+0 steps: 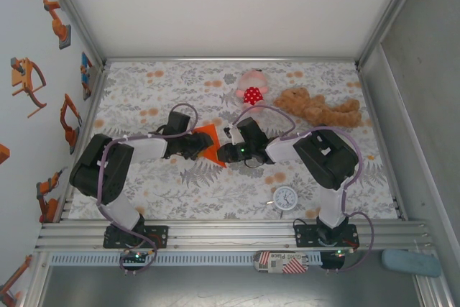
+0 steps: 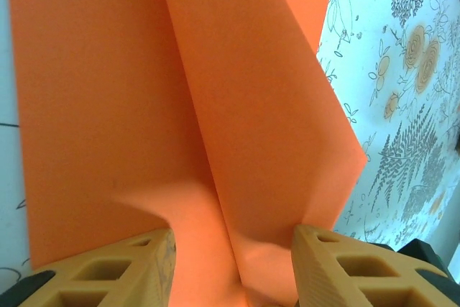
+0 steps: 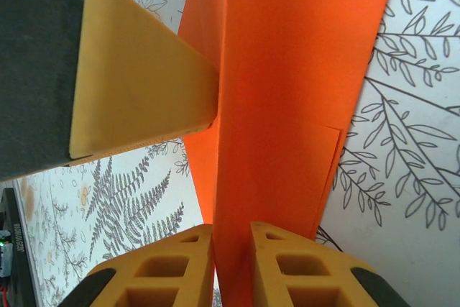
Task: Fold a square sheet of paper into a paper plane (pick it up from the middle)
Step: Fourth fold the wing at the center of the table.
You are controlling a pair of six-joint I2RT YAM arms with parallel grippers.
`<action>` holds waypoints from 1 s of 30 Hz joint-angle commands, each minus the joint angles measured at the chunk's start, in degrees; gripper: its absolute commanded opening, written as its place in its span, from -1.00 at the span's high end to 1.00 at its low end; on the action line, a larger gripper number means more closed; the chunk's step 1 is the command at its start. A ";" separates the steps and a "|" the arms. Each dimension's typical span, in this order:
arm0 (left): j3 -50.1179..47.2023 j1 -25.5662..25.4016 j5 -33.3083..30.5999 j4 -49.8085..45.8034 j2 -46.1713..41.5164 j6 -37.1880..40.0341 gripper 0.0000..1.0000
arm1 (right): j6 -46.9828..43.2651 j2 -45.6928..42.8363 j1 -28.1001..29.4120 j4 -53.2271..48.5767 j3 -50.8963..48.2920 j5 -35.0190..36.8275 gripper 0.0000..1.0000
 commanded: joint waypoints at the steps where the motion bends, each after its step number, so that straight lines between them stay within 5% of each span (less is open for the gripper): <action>1: 1.44 -0.54 -1.97 -5.90 1.47 1.95 0.04 | 2.31 2.29 -0.76 -2.34 -1.04 -0.84 0.60; 11: 2.01 -0.56 -0.23 -5.49 2.16 2.23 -0.03 | 3.42 3.10 -1.29 -2.46 -1.08 -1.27 0.69; 23: 0.88 0.23 -1.97 0.29 -7.19 2.16 -0.24 | 9.34 3.54 -2.16 2.11 -3.09 -2.99 0.82; 30: -1.04 1.53 0.44 5.57 -6.40 0.28 -0.03 | 9.73 3.52 -2.34 3.04 -3.87 -3.15 0.81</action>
